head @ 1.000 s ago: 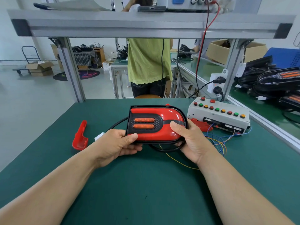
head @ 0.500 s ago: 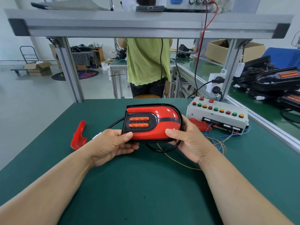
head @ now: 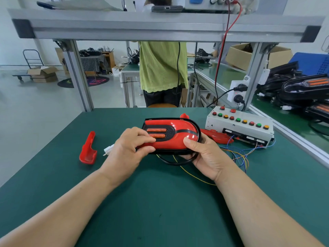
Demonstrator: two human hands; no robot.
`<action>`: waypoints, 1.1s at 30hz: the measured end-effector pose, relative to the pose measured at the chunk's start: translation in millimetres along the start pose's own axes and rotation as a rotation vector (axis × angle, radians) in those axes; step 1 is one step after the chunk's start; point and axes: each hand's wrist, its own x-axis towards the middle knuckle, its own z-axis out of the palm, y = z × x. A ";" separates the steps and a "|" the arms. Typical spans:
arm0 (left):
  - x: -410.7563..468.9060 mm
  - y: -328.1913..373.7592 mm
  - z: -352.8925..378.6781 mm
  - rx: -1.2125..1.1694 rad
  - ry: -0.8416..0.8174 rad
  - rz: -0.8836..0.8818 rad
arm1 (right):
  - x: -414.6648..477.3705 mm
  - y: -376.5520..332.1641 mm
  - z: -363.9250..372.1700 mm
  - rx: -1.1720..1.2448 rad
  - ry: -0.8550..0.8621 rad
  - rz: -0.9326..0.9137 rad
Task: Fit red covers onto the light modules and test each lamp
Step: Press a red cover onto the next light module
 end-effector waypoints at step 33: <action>-1.4 11.5 8.5 0.031 -0.096 0.120 | -0.5 -6.4 -1.6 -0.079 -0.012 -0.003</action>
